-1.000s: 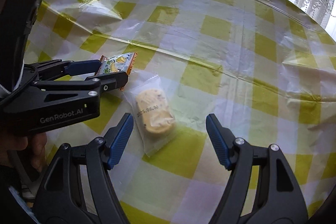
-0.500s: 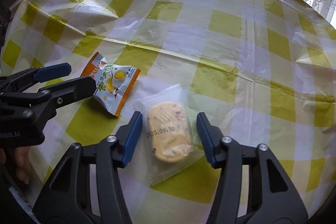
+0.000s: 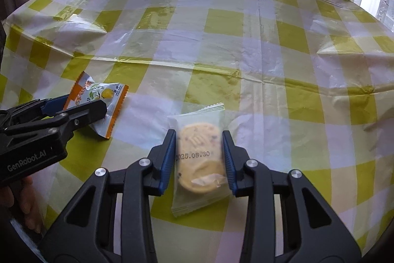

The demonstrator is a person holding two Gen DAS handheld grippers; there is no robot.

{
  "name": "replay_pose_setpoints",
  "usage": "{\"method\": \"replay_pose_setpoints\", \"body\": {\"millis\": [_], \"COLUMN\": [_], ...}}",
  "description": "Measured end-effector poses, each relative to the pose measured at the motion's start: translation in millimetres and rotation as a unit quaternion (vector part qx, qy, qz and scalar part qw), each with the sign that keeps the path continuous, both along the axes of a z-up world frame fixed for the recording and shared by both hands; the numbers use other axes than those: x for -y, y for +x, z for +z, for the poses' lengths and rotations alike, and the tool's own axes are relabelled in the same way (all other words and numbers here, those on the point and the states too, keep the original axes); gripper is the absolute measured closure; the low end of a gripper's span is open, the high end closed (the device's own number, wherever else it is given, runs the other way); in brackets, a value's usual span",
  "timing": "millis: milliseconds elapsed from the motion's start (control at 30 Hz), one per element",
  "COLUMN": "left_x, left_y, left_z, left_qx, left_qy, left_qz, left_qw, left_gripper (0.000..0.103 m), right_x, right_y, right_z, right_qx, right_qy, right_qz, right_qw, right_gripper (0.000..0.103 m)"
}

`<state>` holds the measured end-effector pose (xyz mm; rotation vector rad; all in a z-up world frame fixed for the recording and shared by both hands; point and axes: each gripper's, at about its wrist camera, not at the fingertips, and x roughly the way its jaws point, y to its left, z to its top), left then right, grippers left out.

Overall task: Organize snacks
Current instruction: 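Grasp the clear round cookie packet with the right tool while the left tool holds the orange packet, then carry the orange packet and cookie packet over the white box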

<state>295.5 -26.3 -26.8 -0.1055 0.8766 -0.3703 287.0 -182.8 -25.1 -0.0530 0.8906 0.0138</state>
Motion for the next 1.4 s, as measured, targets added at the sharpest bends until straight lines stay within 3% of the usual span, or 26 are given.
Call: {"method": "replay_pose_setpoints", "body": {"millis": [67,500,1067,1400], "left_x": [1,9,37,47], "left_y": [-2,-24,-114,-169], "left_z": [0,10,28,42], "left_qx": [-0.004,-0.002,-0.008,-0.013], "left_qy": [-0.011,-0.027,-0.078,-0.126], "left_qz": [-0.007,-0.001,-0.03,-0.043], "left_qw": [0.9999,0.9996,0.9965,0.991], "left_gripper": [0.064,0.07,0.072,0.072], "right_x": [2,14,56,78], "right_y": [-3,-37,-114,-173], "right_z": [0,0,22,40], "right_qx": [-0.001,-0.01,-0.007,0.006], "right_qy": [-0.002,0.011,0.041,0.037], "right_qz": [-0.007,-0.029,-0.072,-0.095], "right_qw": [1.0,0.999,0.997,0.995], "right_gripper": [0.063,0.063,0.063,0.063]}}
